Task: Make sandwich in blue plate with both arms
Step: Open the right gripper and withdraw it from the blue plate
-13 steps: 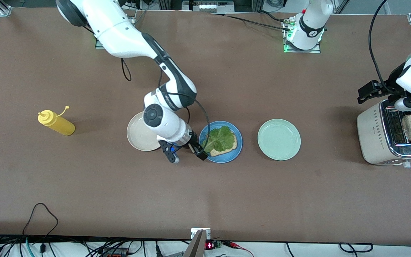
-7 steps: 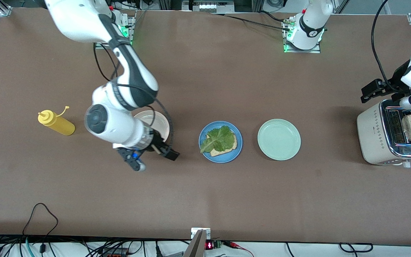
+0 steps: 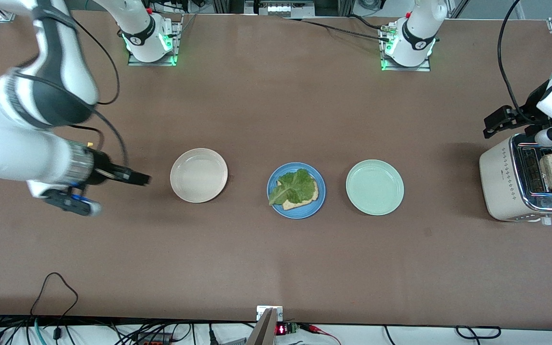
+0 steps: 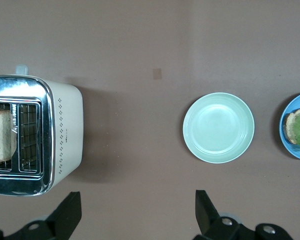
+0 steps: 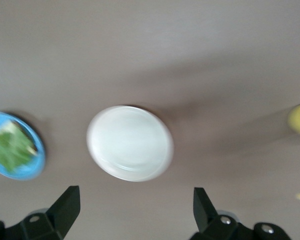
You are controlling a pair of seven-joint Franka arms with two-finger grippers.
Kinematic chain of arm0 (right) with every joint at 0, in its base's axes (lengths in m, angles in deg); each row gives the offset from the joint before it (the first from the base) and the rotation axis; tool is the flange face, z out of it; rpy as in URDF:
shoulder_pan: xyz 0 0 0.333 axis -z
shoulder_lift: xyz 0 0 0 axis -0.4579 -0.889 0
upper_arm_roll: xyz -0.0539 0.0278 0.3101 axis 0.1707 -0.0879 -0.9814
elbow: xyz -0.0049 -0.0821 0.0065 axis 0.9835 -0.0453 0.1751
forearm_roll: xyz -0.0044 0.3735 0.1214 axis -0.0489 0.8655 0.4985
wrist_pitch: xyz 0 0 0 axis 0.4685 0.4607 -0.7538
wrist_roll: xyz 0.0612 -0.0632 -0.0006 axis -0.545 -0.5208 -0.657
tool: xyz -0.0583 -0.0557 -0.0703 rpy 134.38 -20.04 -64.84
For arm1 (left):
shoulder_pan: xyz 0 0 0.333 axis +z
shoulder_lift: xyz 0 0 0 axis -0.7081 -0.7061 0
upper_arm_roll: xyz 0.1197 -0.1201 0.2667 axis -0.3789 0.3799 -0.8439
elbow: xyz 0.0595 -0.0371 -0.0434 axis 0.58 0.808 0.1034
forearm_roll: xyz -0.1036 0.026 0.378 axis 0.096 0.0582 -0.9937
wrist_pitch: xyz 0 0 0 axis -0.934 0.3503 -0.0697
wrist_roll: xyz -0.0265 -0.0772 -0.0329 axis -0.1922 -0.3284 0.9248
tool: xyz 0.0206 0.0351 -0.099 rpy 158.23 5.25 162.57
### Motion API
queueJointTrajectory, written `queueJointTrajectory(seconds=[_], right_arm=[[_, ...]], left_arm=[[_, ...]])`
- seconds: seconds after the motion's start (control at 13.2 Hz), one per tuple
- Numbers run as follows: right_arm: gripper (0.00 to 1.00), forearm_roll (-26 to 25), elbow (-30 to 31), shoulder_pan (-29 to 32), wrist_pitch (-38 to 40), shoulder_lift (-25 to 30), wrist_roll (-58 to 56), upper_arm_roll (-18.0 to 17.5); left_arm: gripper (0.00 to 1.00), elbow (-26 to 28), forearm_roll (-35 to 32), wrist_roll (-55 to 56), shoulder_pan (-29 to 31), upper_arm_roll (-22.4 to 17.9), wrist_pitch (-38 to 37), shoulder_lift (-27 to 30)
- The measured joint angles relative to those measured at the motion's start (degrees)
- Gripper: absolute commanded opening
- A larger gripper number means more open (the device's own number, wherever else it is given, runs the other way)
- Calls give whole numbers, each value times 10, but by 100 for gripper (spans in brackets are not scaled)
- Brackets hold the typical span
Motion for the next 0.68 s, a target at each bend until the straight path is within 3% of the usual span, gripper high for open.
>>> queueJointTrajectory(seconds=[0.38, 0.68], right_arm=[[100, -32, 158, 139, 5, 146, -387, 1], [100, -32, 212, 279, -18, 179, -719, 2]], left_arm=[[100, -9, 0, 0, 0, -1, -3, 1], [100, -10, 0, 0, 0, 0, -17, 1]])
